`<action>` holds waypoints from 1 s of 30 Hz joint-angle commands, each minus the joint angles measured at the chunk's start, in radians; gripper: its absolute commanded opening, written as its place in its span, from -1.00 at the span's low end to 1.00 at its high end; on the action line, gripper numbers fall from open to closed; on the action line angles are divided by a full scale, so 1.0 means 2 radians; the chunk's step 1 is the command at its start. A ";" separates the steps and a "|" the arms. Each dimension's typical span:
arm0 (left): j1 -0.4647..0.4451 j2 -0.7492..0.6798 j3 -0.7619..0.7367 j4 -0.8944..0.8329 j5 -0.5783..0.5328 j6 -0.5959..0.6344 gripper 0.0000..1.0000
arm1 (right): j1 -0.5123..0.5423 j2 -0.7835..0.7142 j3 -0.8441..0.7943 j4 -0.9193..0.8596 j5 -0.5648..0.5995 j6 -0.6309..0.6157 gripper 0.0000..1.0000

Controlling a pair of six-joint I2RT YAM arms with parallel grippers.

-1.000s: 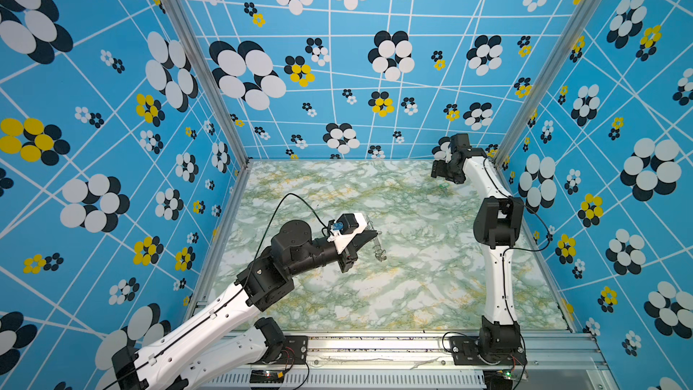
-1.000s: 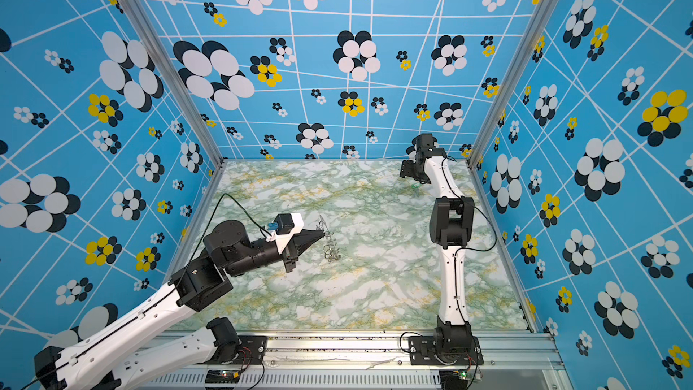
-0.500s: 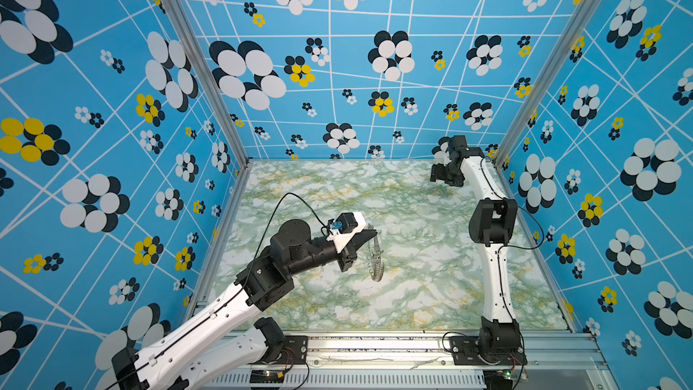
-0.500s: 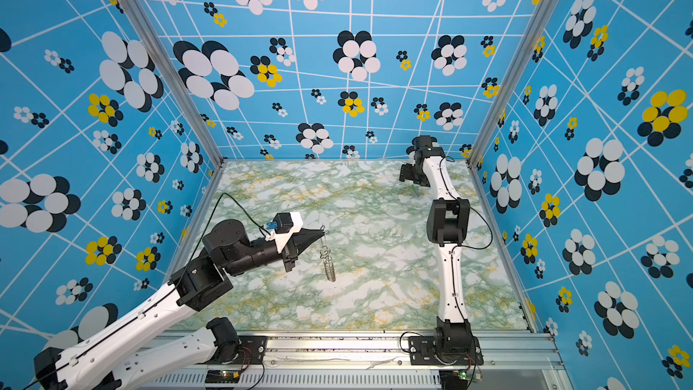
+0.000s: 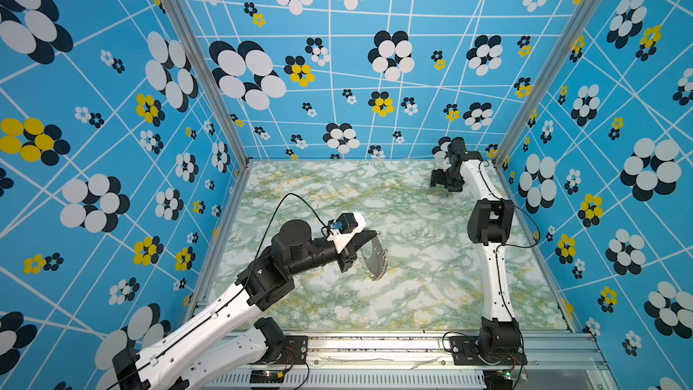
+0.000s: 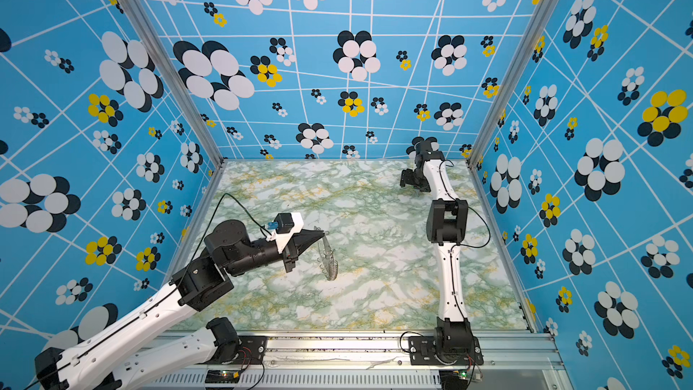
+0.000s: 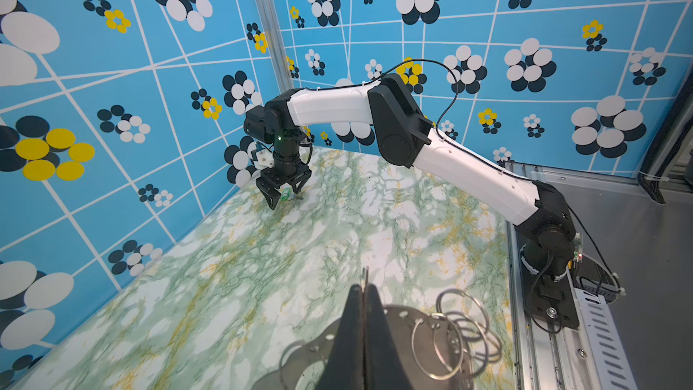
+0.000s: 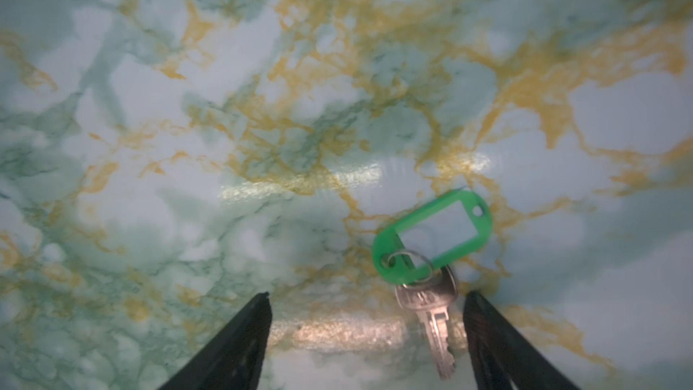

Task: Put the keys on the keyring
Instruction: 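Lower the right gripper over the green-tagged key and align with it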

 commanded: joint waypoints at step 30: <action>0.008 -0.018 -0.003 0.014 0.005 -0.003 -1.00 | 0.027 0.042 0.052 -0.084 -0.062 -0.065 0.60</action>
